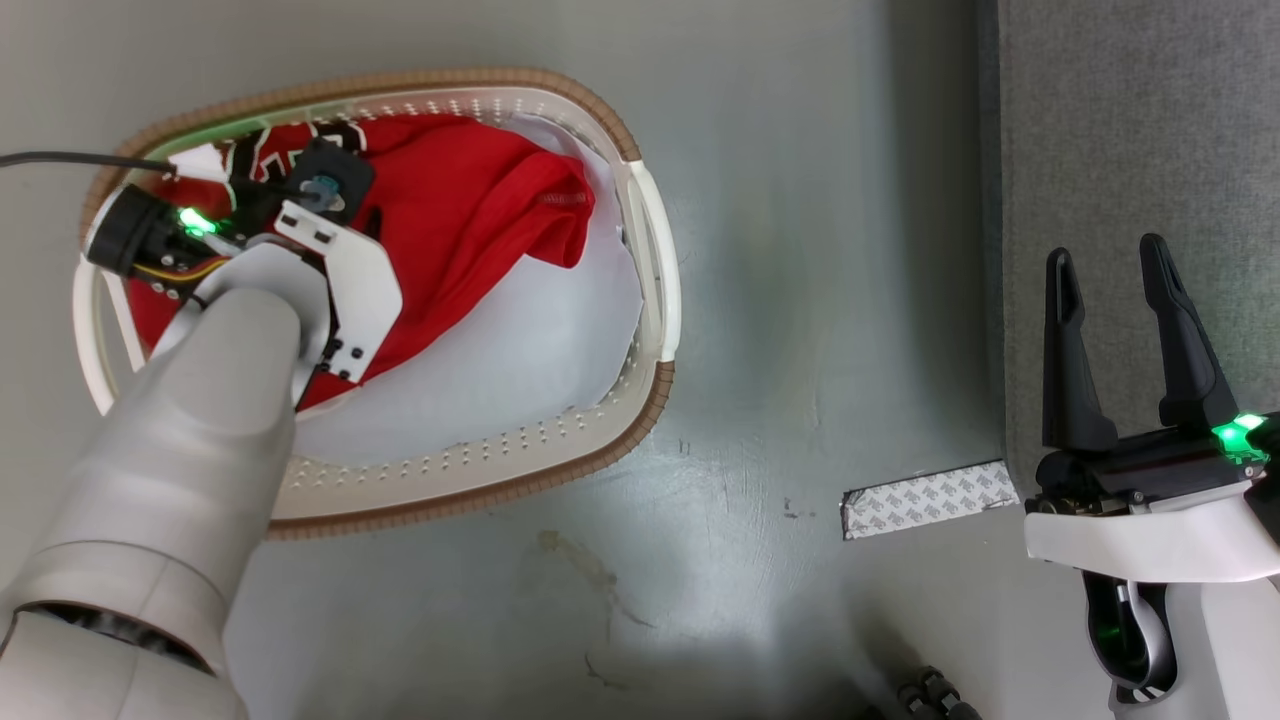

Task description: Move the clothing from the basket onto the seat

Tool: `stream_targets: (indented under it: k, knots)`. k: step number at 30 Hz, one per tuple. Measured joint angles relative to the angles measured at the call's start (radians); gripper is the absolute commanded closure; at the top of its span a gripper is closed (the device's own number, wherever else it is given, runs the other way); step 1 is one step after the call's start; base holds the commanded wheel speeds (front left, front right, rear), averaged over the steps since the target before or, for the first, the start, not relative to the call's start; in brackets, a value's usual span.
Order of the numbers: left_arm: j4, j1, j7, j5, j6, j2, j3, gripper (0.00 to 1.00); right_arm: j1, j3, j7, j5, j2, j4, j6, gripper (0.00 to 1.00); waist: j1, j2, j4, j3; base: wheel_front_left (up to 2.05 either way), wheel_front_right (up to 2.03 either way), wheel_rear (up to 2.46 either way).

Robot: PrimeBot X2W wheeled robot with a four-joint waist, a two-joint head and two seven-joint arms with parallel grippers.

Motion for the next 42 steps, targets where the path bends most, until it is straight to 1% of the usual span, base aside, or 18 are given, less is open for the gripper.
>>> stream_targets:
  k: [9,10,11,12,13,19,26,32,36,42]
  knots:
    - [0.003,-0.002,0.024,-0.012,-0.009,-0.003,-0.012,0.0,-0.009,-0.001,0.0,0.0,0.0,-0.001,0.0,0.0,0.0,0.0,0.0,0.014,0.0,0.0,0.0]
    - [0.003,-0.001,0.025,-0.014,-0.011,-0.004,-0.014,0.32,-0.009,-0.001,0.0,0.0,0.0,-0.001,0.0,0.0,0.0,0.0,0.001,0.015,0.0,0.0,0.0]
    - [0.003,-0.001,0.025,-0.014,-0.014,-0.005,-0.016,0.67,-0.009,-0.001,0.0,0.0,0.0,0.0,0.0,0.0,0.0,0.0,0.001,0.015,0.0,0.0,0.0]
    - [0.003,-0.001,0.026,-0.014,-0.017,-0.007,-0.019,0.97,-0.009,-0.002,0.0,0.0,0.0,0.0,0.0,0.0,0.0,0.0,0.002,0.015,0.0,0.0,0.0]
    - [0.004,0.0,0.026,-0.015,-0.019,-0.009,-0.022,1.0,-0.01,-0.003,0.0,0.0,0.0,0.001,0.0,0.0,0.0,0.0,0.003,0.014,0.0,0.0,0.0]
    - [0.005,0.018,0.003,-0.026,-0.038,-0.035,-0.028,1.0,-0.011,-0.022,0.0,-0.001,0.0,0.013,0.0,0.0,0.0,0.0,0.013,-0.015,0.0,0.0,0.0]
    - [0.002,0.064,-0.061,-0.083,-0.072,-0.073,-0.011,1.0,0.005,-0.065,0.0,-0.009,0.001,0.039,0.0,0.0,0.0,0.0,0.036,-0.102,0.0,0.0,0.0]
    - [-0.012,0.126,-0.118,-0.138,-0.097,-0.111,-0.003,1.0,0.053,-0.121,0.0,-0.02,0.0,0.065,0.0,0.0,-0.0001,0.0,0.062,-0.211,0.0,0.0,0.0]
    - [-0.038,0.18,-0.15,-0.185,-0.101,-0.129,0.003,1.0,0.096,-0.149,0.0,-0.032,0.0,0.086,0.0,0.0,-0.0001,0.0,0.081,-0.295,0.0,0.0,0.0]
    - [-0.112,0.272,-0.18,-0.259,-0.103,-0.137,-0.004,1.0,0.16,-0.175,0.0,-0.045,0.001,0.114,0.0,0.0,-0.0002,0.0,0.106,-0.43,0.0,0.0,0.0]
